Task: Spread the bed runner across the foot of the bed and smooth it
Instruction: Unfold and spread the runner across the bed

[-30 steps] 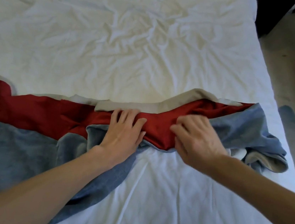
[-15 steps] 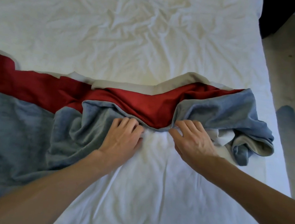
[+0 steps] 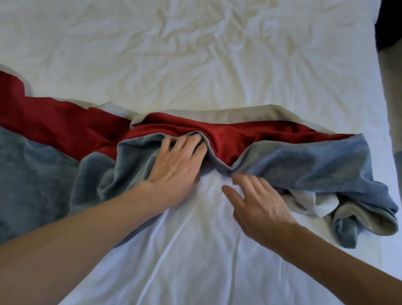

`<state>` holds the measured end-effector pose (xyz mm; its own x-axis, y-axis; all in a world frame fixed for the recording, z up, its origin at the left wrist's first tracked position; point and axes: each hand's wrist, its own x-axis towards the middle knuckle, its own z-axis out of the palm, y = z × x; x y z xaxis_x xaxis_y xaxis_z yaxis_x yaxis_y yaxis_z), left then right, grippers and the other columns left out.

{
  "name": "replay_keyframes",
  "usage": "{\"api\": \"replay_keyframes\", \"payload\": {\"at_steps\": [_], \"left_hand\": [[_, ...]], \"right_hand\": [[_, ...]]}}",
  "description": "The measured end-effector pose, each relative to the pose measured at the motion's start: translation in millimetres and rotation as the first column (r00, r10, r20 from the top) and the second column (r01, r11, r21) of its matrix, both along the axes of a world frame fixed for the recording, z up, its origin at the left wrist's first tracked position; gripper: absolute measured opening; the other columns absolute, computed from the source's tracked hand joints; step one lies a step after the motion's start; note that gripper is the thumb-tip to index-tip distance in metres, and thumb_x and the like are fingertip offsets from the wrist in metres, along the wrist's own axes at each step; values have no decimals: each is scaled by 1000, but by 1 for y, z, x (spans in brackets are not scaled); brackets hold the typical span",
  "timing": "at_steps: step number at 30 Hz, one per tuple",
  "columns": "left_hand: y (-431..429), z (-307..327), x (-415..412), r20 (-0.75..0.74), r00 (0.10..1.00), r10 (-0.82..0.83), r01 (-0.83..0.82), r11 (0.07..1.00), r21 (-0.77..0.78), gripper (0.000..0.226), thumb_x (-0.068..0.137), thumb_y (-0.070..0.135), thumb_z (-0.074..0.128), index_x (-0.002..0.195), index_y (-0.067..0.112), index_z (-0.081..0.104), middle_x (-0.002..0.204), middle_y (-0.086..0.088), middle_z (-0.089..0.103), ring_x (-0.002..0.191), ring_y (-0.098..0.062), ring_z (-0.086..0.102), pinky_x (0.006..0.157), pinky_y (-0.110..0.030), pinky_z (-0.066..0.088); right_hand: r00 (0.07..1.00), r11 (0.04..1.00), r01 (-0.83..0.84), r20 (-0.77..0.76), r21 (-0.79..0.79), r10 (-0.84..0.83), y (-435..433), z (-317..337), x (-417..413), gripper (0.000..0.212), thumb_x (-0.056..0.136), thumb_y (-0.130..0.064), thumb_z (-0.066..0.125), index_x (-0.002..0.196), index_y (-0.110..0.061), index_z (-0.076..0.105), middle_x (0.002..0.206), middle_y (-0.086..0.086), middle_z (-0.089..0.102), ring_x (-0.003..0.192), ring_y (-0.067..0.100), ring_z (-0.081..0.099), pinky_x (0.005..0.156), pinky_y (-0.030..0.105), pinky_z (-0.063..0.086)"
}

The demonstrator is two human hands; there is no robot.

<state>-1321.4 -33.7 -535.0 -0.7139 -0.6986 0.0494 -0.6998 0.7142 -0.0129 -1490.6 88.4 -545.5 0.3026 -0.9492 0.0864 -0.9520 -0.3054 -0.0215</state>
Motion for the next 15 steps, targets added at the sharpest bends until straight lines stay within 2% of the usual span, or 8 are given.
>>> {"api": "replay_keyframes", "payload": {"at_steps": [1,3,6,9,11,15], "left_hand": [[-10,2,-4,23,1000,12,-12,1000,6,53,78,21,62,127,6,47,132,-13,48,120,-31,45,97,-47,35],[-30,1,-11,60,998,34,-36,999,38,67,83,28,58,140,6,30,145,-11,34,133,-28,33,107,-46,27],[-55,-4,-18,71,997,32,-39,995,97,78,83,37,57,145,10,20,152,-7,25,141,-23,20,114,-47,17],[-68,-10,-16,67,997,37,-51,976,213,82,78,43,57,146,16,19,154,-5,21,143,-20,13,115,-51,10],[-68,-16,-11,103,995,-1,-22,973,231,84,78,48,55,146,16,18,155,-6,18,144,-21,9,114,-54,5],[-58,-26,-3,143,986,-81,53,981,188,85,81,56,47,148,17,14,158,-7,10,145,-22,1,113,-55,-4]], "right_hand": [[999,998,-14,-37,55,16,-3,0,0,40,74,-5,58,114,-4,56,107,19,57,89,34,54,73,45,49],[992,990,19,-126,143,-1,-13,0,-2,54,77,-15,61,128,-5,46,119,18,53,103,35,52,85,48,46],[979,977,117,-187,180,-82,-34,2,-13,76,75,-25,66,140,-5,32,137,15,42,125,34,40,104,52,33],[974,979,175,-168,109,-156,-60,4,-25,74,75,-27,62,141,-7,36,138,14,45,128,33,41,108,54,28],[963,962,248,-136,113,-232,-76,1,-36,70,80,-31,57,143,-10,35,140,13,45,130,29,40,110,53,24],[947,897,313,-179,311,-268,-103,-13,-55,71,88,-45,44,148,-18,18,150,5,30,137,22,27,114,49,12]]}}
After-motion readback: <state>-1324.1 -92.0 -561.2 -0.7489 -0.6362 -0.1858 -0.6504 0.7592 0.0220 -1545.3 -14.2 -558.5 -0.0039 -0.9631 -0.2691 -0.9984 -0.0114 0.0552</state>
